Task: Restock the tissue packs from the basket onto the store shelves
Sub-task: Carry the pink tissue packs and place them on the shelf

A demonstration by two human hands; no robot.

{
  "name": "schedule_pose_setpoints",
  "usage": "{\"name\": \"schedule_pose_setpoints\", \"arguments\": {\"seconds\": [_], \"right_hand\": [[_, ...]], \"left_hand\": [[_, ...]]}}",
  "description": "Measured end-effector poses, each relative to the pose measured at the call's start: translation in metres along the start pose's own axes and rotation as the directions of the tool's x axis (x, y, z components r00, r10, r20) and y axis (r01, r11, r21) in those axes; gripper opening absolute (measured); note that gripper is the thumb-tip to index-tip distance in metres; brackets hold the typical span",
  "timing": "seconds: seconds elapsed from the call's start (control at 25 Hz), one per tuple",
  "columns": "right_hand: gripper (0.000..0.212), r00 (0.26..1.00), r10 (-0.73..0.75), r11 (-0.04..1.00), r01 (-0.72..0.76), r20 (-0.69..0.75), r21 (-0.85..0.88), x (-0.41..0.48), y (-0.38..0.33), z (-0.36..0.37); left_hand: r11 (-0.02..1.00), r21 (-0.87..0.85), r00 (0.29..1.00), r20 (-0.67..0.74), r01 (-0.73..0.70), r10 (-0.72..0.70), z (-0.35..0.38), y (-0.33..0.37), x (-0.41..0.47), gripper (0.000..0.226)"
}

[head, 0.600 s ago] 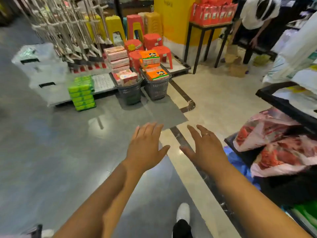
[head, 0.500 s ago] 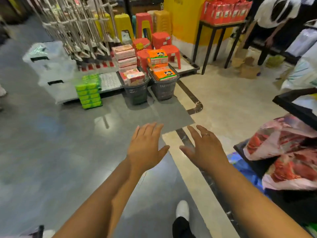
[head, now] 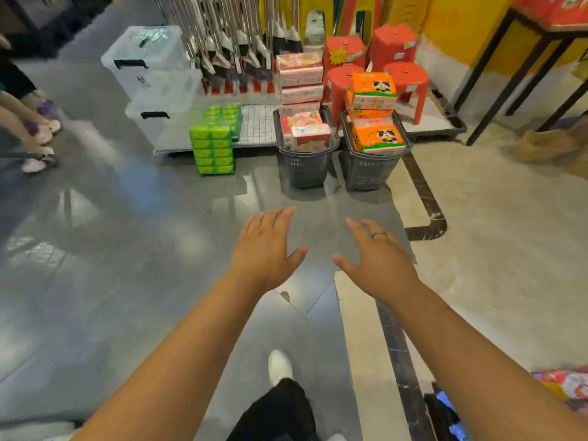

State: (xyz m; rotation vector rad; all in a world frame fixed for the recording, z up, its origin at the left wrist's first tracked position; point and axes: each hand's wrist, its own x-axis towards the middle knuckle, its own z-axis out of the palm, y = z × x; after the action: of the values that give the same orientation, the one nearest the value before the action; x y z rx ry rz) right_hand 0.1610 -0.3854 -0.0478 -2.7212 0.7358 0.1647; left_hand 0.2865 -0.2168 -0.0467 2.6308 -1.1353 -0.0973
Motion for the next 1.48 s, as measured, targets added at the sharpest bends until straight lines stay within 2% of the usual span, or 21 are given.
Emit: {"name": "schedule_pose_setpoints", "arguments": {"seconds": [0.16,0.32,0.6,0.76,1.0,1.16,1.28,1.4,1.48], "right_hand": [[0.079,0.999,-0.005,1.0,0.005,0.05,0.003,0.117,0.007,-0.004],[0.078,0.996,0.021,1.0,-0.021,0.085,-0.005,0.252,0.004,-0.017],[0.075,0.989,0.046,0.999,-0.041,0.141,-0.034,0.443,0.023,-0.052],[0.077,0.99,0.021,0.985,0.004,0.14,-0.172,0.567,0.051,-0.05],[0.078,0.972,-0.069,0.975,0.113,0.225,-0.189,0.743,0.084,-0.063],[0.075,0.97,-0.081,0.982,0.116,0.231,-0.146,0.837,0.091,-0.066],[0.071,0.967,-0.029,0.994,0.054,0.251,-0.092,0.912,0.094,-0.053],[0.071,0.982,0.009,1.0,-0.011,0.191,0.008,0.975,0.102,-0.027],[0.068,0.972,0.058,0.997,-0.067,0.227,0.035,1.02,0.11,-0.002]], "left_hand": [[1.0,-0.013,1.0,-0.002,0.021,-0.021,0.014,-0.036,0.105,0.073],[0.997,-0.063,0.997,0.063,0.054,-0.05,0.026,-0.078,0.233,0.075],[0.998,-0.033,0.987,0.154,0.059,-0.053,0.041,-0.128,0.425,0.071],[0.998,0.012,0.982,0.178,0.062,-0.063,0.071,-0.143,0.532,0.07],[0.987,0.017,0.967,0.2,0.159,-0.159,0.095,-0.169,0.686,0.067],[0.982,-0.017,0.968,0.173,0.19,-0.184,0.106,-0.201,0.774,0.065],[0.979,-0.037,0.957,0.222,0.198,-0.185,0.129,-0.238,0.844,0.064],[0.982,-0.054,0.952,0.26,0.182,-0.162,0.164,-0.274,0.906,0.063],[0.978,-0.081,0.945,0.287,0.19,-0.16,0.197,-0.304,0.942,0.062]]}}
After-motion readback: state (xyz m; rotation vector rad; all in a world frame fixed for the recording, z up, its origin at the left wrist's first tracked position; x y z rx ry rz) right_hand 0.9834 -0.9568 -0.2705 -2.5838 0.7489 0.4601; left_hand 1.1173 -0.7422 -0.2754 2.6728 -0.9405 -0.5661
